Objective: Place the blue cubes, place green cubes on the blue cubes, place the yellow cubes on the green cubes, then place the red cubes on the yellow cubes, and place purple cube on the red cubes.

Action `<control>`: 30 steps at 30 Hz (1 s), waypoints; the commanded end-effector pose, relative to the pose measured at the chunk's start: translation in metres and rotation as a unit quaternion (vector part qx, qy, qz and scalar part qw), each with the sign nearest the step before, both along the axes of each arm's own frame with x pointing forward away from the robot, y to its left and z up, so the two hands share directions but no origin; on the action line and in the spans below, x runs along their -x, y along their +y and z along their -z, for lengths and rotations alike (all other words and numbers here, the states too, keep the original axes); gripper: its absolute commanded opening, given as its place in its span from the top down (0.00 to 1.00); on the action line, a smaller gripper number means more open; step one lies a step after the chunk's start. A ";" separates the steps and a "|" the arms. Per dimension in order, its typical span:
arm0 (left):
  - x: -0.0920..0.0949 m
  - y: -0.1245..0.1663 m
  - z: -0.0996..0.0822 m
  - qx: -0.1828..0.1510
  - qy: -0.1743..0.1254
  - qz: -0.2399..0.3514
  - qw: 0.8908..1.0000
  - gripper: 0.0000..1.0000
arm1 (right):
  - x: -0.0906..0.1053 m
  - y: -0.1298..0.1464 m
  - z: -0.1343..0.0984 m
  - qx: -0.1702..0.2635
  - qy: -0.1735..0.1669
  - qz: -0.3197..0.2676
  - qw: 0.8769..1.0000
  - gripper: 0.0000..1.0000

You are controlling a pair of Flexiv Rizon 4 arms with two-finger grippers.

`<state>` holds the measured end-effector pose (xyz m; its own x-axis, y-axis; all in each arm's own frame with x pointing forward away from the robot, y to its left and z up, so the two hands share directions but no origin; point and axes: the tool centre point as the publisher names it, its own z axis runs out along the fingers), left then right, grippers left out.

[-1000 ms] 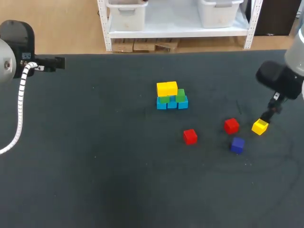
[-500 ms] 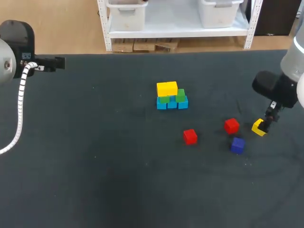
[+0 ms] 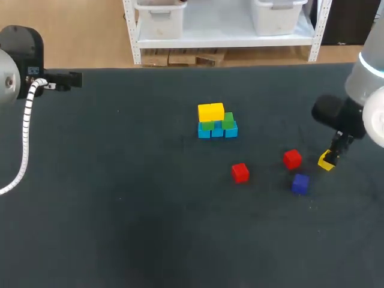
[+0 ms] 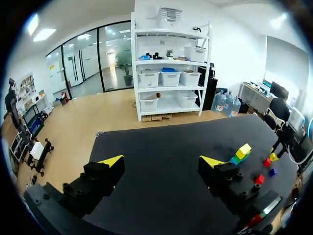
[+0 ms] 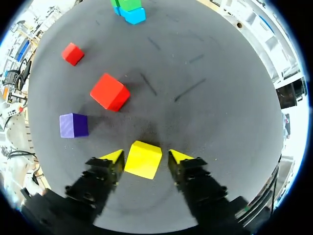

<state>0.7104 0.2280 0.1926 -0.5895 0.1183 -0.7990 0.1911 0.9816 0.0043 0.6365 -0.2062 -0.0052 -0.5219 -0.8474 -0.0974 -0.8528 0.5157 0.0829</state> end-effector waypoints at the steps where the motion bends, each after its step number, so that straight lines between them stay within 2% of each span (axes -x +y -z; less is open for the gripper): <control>1: 0.000 0.000 0.000 0.001 -0.001 0.000 1.000 0.00 | 0.002 0.000 -0.015 0.008 -0.007 -0.027 1.000 1.00; 8: 0.000 0.000 0.000 0.001 -0.001 0.000 1.000 0.00 | 0.000 0.005 -0.044 0.020 -0.031 -0.107 0.994 1.00; 11: 0.000 0.000 0.000 0.001 -0.001 0.000 1.000 0.00 | -0.004 0.014 -0.059 0.022 -0.061 -0.156 0.986 1.00; 14: 0.000 0.000 0.000 0.001 -0.001 0.000 1.000 0.00 | -0.015 0.023 -0.069 0.014 -0.082 -0.180 0.980 1.00; 19: 0.000 0.000 0.000 0.001 -0.001 0.000 1.000 0.00 | -0.034 0.049 -0.092 -0.024 -0.116 -0.233 0.965 1.00; 25: 0.000 0.000 0.000 0.001 -0.001 0.000 1.000 0.00 | -0.048 0.086 -0.097 -0.040 -0.127 -0.276 0.952 1.00; 30: 0.000 0.000 0.000 0.001 -0.001 0.000 1.000 0.00 | -0.068 0.114 -0.097 -0.041 -0.121 -0.291 0.948 1.00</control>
